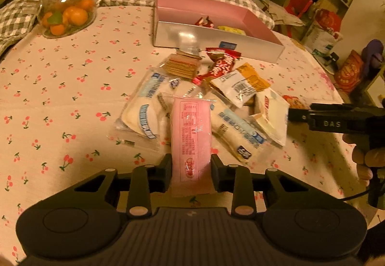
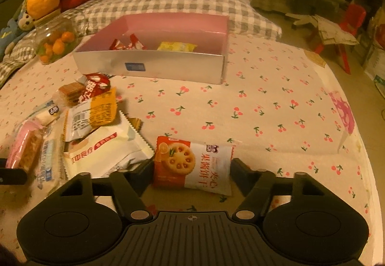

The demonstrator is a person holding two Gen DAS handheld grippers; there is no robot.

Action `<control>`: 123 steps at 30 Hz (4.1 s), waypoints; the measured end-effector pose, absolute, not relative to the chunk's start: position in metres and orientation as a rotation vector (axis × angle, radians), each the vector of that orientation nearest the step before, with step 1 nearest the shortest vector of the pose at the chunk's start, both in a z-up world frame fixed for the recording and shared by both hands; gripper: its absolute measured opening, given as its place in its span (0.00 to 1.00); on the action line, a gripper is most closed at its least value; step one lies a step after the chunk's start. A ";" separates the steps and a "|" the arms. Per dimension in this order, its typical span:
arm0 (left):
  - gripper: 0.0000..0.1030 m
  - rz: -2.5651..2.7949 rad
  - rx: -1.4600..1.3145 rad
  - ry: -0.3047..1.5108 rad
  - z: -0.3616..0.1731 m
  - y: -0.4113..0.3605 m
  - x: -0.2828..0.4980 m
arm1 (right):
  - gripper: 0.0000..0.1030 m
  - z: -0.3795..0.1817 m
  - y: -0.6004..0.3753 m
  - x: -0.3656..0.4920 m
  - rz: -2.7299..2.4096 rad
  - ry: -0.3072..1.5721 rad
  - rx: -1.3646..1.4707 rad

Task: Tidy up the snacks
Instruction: 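Grasp the pink wafer pack with left tool while right tool grasps orange cookie pack, then carry both packs into the pink box and open both tools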

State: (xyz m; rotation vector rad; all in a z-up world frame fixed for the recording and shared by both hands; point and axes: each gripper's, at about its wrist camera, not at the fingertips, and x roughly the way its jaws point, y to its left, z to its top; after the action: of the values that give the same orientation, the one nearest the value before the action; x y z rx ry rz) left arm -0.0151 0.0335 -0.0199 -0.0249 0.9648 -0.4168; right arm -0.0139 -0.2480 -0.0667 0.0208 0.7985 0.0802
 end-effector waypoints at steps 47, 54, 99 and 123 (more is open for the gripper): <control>0.28 -0.346 -0.246 0.914 0.039 0.015 0.064 | 0.60 0.014 -0.248 0.042 0.016 0.805 0.321; 0.28 -0.342 -0.191 0.879 0.045 -0.009 0.102 | 0.60 0.019 -0.257 0.077 0.019 0.783 0.362; 0.54 -0.310 0.005 0.868 -0.012 -0.078 0.234 | 0.76 -0.018 -0.265 0.197 0.041 0.717 0.246; 0.85 -0.368 0.005 0.786 0.031 -0.056 0.162 | 0.89 0.043 -0.257 0.120 0.068 0.651 0.221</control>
State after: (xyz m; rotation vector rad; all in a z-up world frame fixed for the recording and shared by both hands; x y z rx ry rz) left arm 0.1618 -0.0556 0.0312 0.0053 0.7857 -0.3678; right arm 0.1200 -0.2571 0.0434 0.2212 0.6513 0.0681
